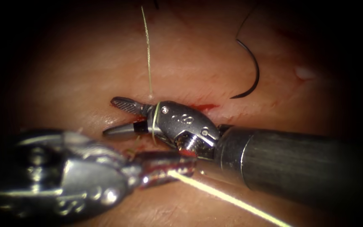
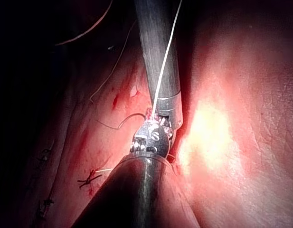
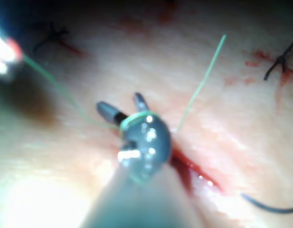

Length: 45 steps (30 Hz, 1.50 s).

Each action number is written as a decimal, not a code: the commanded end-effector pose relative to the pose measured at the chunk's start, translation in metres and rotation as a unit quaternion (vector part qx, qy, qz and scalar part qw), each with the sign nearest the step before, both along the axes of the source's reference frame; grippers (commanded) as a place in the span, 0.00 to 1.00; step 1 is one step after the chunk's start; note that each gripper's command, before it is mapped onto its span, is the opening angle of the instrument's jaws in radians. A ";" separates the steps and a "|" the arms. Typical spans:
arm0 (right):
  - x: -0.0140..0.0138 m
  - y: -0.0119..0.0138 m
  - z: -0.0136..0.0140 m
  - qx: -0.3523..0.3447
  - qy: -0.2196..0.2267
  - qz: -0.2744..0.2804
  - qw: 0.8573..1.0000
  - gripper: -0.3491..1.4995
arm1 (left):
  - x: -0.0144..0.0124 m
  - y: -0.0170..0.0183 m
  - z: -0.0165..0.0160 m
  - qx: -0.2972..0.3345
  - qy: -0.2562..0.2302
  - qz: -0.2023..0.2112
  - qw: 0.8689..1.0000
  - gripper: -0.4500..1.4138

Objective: Wound Closure

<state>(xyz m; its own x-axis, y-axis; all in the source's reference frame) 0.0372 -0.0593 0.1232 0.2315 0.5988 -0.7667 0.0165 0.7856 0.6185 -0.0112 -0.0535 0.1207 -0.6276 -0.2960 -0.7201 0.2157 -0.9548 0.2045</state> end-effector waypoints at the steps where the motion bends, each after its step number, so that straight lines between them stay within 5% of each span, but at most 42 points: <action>1: 0.0004 -0.0002 0.0002 0.000 0.006 -0.009 1.000 0.90 | 0.0000 0.0006 0.0010 0.000 -0.002 0.001 1.000 0.00; 28: 0.0003 -0.0043 -0.0016 0.014 0.078 -0.129 0.988 0.83 | 0.0012 0.0102 0.0090 0.032 -0.071 -0.027 0.997 0.00; 36: -0.0006 -0.0042 -0.0019 0.032 0.127 -0.106 0.986 0.82 | 0.0017 0.0120 0.0131 0.020 -0.080 -0.025 0.996 0.00; 45: -0.0011 -0.0030 -0.0020 0.049 0.164 -0.047 0.984 0.80 | 0.0026 0.0101 0.0197 0.012 -0.100 -0.003 0.995 0.00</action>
<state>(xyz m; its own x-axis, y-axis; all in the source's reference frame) 0.0354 -0.0623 0.1209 0.0316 0.6650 -0.7462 0.2966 0.7067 0.6424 -0.0082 -0.0441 0.1403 -0.4697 -0.2747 -0.8390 0.1708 -0.9607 0.2189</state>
